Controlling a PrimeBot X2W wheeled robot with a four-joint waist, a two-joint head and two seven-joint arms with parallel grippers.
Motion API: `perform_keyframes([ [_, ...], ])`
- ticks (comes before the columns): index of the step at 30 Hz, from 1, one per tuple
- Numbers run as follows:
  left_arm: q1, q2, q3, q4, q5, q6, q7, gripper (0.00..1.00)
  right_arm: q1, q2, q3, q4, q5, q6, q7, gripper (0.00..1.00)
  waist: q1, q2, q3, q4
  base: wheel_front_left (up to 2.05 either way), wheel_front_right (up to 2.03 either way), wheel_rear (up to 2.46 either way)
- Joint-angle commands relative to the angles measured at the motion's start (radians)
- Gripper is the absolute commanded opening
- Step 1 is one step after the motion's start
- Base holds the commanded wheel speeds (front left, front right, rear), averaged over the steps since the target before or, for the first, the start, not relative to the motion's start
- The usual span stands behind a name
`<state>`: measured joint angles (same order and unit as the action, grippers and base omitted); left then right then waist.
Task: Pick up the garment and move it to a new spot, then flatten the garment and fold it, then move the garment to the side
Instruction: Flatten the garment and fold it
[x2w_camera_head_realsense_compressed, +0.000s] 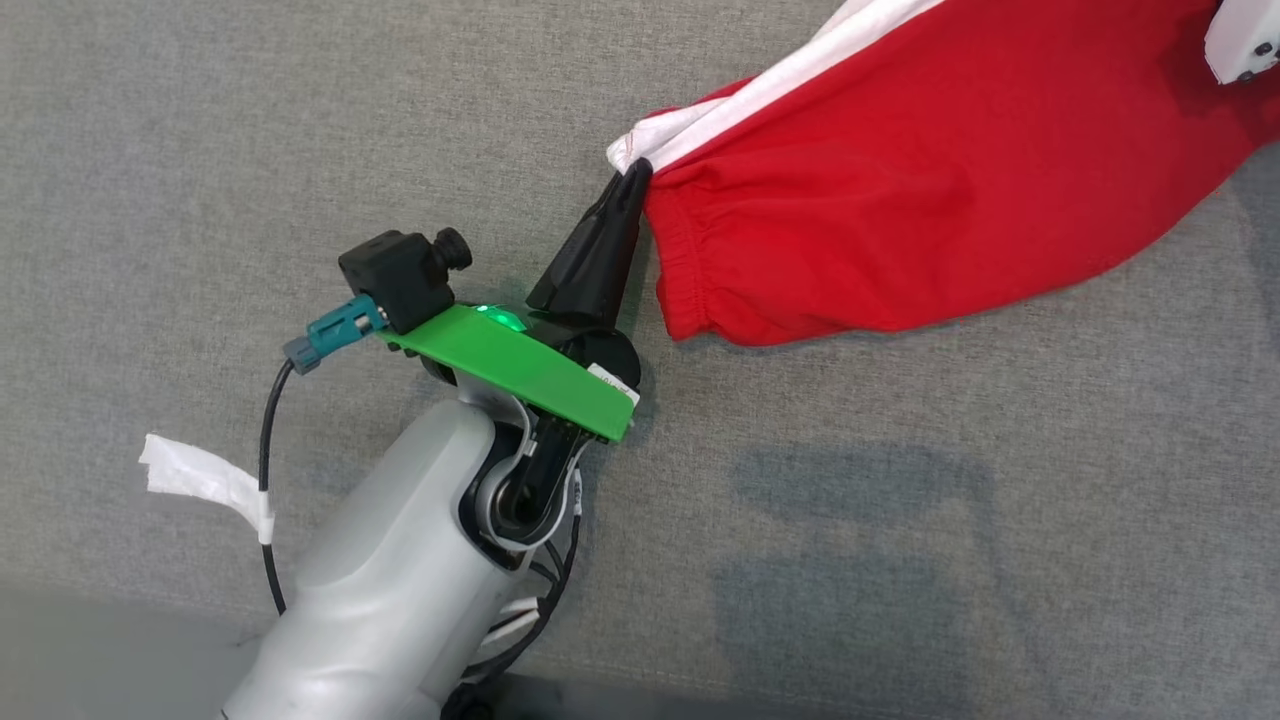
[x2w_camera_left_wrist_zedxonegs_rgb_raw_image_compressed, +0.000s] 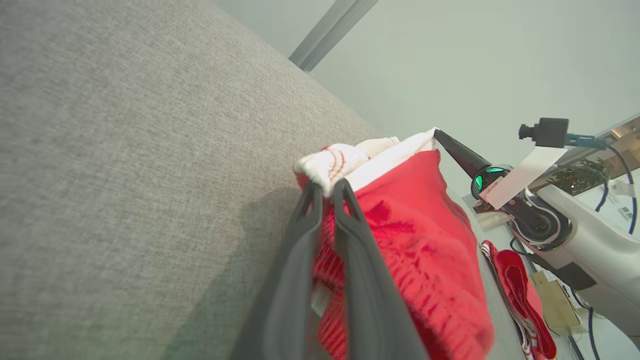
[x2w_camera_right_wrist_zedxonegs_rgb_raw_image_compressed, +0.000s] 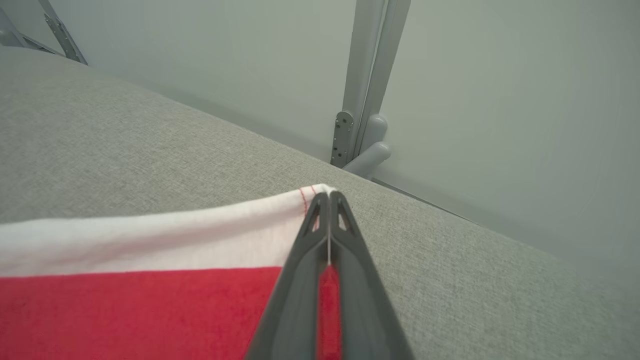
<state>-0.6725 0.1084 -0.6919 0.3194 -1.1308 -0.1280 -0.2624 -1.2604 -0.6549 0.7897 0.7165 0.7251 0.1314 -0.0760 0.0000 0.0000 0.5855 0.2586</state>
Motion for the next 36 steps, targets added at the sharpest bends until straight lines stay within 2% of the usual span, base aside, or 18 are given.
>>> perform_keyframes([
  [1, -0.012, 0.0, 0.01, 0.008, 0.01, -0.002, -0.002, 0.0, -0.014, 0.001, 0.01, 0.013, 0.002, -0.002, -0.011, 0.0, 0.0, 0.0, 0.011, 0.011, 0.0, 0.0, 0.0],
  [5, -0.012, -0.014, 0.018, 0.021, 0.026, -0.003, -0.001, 0.0, -0.051, 0.015, 0.064, 0.058, 0.017, -0.002, -0.035, 0.0, 0.0, 0.0, 0.017, 0.021, 0.0, 0.0, 0.0],
  [6, -0.013, -0.016, 0.013, 0.025, 0.029, -0.003, -0.001, 0.1, -0.056, 0.016, 0.077, 0.07, 0.025, -0.002, -0.039, 0.0, 0.0, 0.0, 0.018, 0.024, 0.0, 0.0, 0.0],
  [7, -0.013, -0.019, 0.008, 0.028, 0.03, -0.003, -0.001, 0.25, -0.058, 0.021, 0.088, 0.08, 0.033, -0.002, -0.043, 0.0, 0.0, 0.0, 0.018, 0.026, 0.0, 0.0, 0.0],
  [8, -0.014, -0.022, 0.004, 0.031, 0.032, -0.003, 0.0, 0.32, -0.063, 0.023, 0.1, 0.087, 0.035, -0.002, -0.048, 0.0, 0.0, 0.0, 0.019, 0.029, 0.0, 0.0, 0.0],
  [11, -0.018, -0.026, 0.0, 0.041, 0.041, -0.003, 0.0, 0.45, -0.079, 0.024, 0.128, 0.119, 0.032, -0.002, -0.093, 0.0, 0.0, 0.0, 0.022, 0.032, 0.0, 0.0, 0.0],
  [13, -0.021, -0.027, 0.004, 0.049, 0.051, -0.002, 0.0, 0.49, -0.085, 0.031, 0.137, 0.145, 0.031, -0.002, -0.126, 0.03, 0.0, 0.0, 0.02, 0.032, 0.0, 0.0, 0.0],
  [14, -0.021, -0.029, 0.006, 0.054, 0.051, -0.002, 0.0, 0.6, -0.087, 0.038, 0.141, 0.157, 0.035, -0.002, -0.138, 0.06, 0.0, 0.0, 0.019, 0.032, 0.0, 0.0, 0.0],
  [15, -0.021, -0.029, 0.008, 0.062, 0.054, -0.002, 0.0, 0.83, -0.086, 0.045, 0.145, 0.168, 0.041, -0.002, -0.149, 0.29, 0.0, 0.0, 0.017, 0.03, 0.0, 0.0, 0.0],
  [16, -0.021, -0.03, 0.009, 0.072, 0.057, -0.002, 0.0, 1.0, -0.085, 0.049, 0.147, 0.177, 0.045, -0.002, -0.159, 0.97, 0.0, 0.0, 0.013, 0.027, 0.0, 0.0, 0.0],
  [17, -0.019, -0.031, 0.015, 0.08, 0.061, -0.001, 0.0, 1.0, -0.084, 0.052, 0.148, 0.183, 0.046, -0.002, -0.167, 1.0, 0.0, 0.0, 0.01, 0.024, 0.0, 0.0, 0.0],
  [20, -0.011, -0.032, 0.041, 0.098, 0.096, -0.001, 0.0, 1.0, -0.078, 0.057, 0.137, 0.186, 0.051, -0.002, -0.186, 1.0, 0.0, 0.0, -0.007, 0.01, 0.0, 0.0, 0.0],
  [23, 0.006, -0.02, 0.074, 0.095, 0.171, 0.021, 0.0, 1.0, -0.046, 0.052, 0.063, 0.131, 0.069, -0.002, -0.19, 1.0, 0.0, 0.0, -0.029, -0.003, 0.0, 0.0, 0.0],
  [30, 0.137, -0.006, 0.19, -0.026, 0.426, 0.15, 0.0, 1.0, 0.202, 0.057, -0.149, -0.059, 0.045, -0.002, -0.19, 1.0, 0.0, 0.0, -0.104, -0.046, 0.0, 0.0, 0.0],
  [32, 0.221, -0.012, 0.226, -0.111, 0.544, 0.195, 0.0, 1.0, 0.329, 0.066, -0.189, -0.112, 0.045, -0.002, -0.19, 1.0, 0.0, 0.0, -0.14, -0.055, 0.0, 0.0, 0.0],
  [36, 0.334, -0.027, 0.245, -0.212, 0.681, 0.236, 0.0, 1.0, 0.458, 0.062, -0.213, -0.137, 0.086, -0.002, -0.19, 1.0, 0.0, 0.0, -0.185, -0.049, 0.0, 0.0, 0.0],
])
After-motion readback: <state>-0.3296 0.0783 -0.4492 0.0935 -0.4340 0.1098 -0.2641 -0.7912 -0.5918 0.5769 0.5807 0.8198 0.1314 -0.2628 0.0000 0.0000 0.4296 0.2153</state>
